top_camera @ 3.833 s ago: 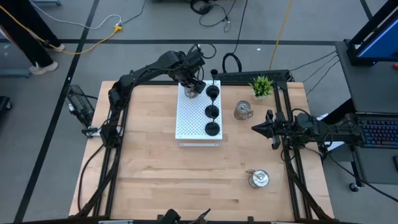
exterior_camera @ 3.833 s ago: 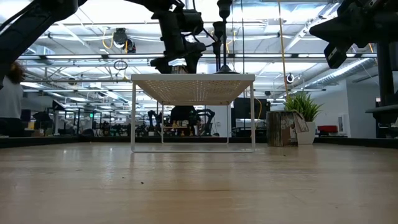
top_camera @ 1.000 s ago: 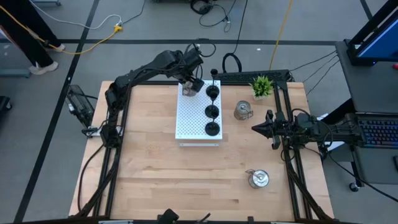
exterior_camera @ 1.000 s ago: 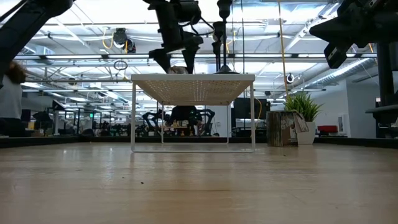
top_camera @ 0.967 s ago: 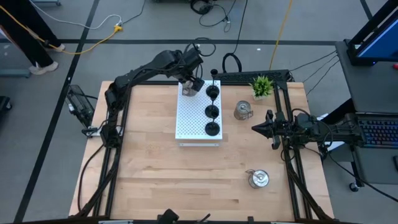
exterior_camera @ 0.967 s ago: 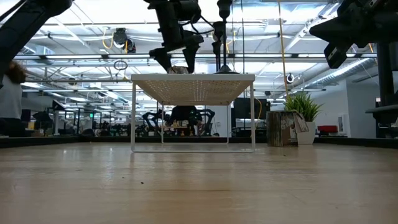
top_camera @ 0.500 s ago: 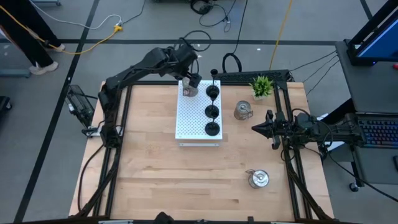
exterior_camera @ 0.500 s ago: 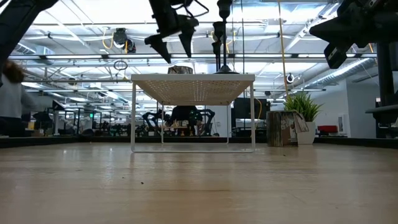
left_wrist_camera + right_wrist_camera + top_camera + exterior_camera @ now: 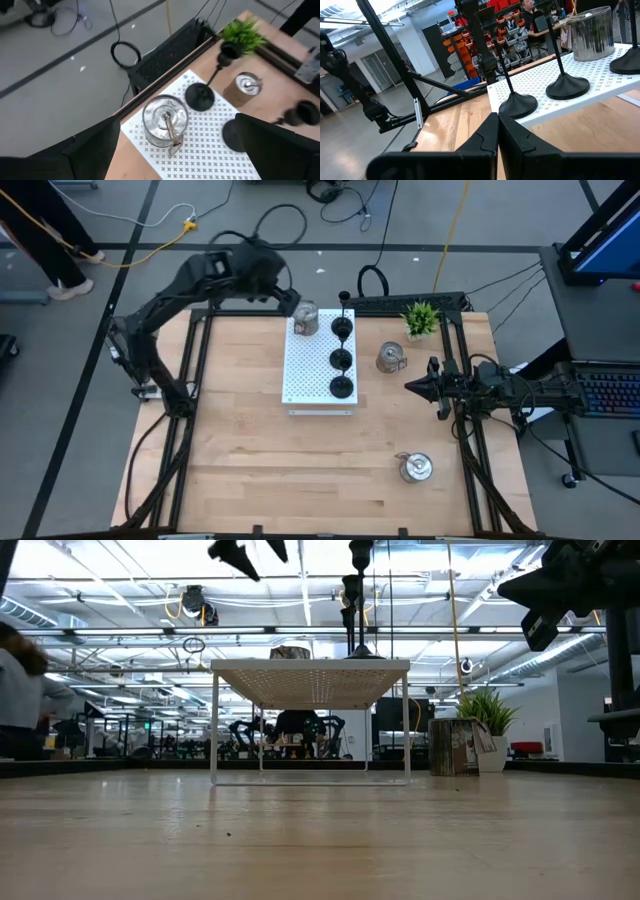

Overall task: Pick & Place candle stick holders
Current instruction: Put the top brown scented candle on the shelf aligned with the brown scented candle

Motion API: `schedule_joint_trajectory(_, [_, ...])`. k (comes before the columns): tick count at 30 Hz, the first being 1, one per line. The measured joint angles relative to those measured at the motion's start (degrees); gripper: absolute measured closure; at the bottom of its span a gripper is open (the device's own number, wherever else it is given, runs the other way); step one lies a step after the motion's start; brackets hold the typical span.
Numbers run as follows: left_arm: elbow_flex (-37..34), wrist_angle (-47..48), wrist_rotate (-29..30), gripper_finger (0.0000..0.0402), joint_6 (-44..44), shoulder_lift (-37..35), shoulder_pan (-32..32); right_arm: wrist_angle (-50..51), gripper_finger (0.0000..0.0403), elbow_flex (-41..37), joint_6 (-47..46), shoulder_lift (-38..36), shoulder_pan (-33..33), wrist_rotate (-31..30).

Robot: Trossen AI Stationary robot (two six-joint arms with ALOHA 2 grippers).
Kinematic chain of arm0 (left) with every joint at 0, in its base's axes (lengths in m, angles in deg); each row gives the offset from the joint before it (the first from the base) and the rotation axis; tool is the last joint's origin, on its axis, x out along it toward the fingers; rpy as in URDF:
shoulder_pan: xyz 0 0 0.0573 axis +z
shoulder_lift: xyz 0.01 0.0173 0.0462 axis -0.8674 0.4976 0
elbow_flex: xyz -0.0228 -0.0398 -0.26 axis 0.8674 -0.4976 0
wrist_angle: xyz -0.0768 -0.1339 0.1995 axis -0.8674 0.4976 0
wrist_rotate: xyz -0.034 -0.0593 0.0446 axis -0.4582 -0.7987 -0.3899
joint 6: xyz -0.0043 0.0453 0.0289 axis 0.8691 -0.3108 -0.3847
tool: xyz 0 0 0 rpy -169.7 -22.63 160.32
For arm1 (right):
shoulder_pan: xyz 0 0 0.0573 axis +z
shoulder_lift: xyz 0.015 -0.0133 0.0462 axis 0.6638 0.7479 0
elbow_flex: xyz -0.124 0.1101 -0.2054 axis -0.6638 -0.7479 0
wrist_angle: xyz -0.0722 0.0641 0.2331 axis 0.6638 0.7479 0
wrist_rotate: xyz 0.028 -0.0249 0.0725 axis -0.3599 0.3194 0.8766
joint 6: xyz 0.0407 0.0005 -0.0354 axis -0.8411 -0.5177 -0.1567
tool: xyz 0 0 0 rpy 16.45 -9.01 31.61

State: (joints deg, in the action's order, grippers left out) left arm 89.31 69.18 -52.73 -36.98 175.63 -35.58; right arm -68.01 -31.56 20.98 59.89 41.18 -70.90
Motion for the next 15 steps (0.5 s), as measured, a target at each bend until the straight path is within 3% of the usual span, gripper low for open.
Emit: schedule_joint_trajectory(15, [0.0,0.94,-0.02,0.0002,0.9,-8.76,-1.44,0.0,0.0403,0.0,0.0,0.0,0.01,0.0])
